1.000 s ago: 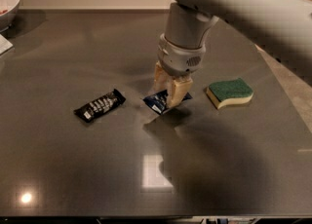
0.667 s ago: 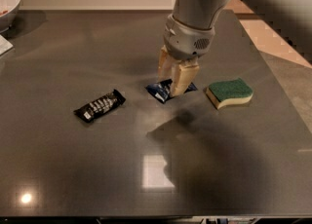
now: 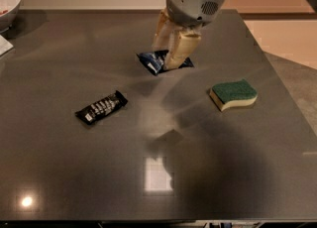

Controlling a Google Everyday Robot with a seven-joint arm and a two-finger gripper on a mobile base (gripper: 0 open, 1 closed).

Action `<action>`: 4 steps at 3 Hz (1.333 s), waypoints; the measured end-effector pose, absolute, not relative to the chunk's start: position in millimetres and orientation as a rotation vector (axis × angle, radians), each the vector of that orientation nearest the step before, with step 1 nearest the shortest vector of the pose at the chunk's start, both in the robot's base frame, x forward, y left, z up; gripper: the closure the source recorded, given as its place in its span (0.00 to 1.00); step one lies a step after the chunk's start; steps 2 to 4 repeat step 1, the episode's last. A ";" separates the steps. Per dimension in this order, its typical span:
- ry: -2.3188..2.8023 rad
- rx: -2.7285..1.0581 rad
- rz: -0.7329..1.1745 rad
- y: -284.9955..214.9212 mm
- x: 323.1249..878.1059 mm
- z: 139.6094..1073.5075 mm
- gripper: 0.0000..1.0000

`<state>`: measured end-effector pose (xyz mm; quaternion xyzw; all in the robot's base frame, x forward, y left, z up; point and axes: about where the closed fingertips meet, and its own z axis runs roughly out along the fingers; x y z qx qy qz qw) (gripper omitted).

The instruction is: Pick rxbar blueberry

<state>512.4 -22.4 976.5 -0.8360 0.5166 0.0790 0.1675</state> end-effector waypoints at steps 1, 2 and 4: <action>1.458 -2.356 0.208 -17.1 518.0 978.3 1.00; 1.458 -2.356 0.208 -17.1 518.0 978.3 1.00; 1.458 -2.356 0.208 -17.1 518.0 978.3 1.00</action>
Offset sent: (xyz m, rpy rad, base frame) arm 0.0000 0.0000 0.0000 0.0000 0.0000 0.0000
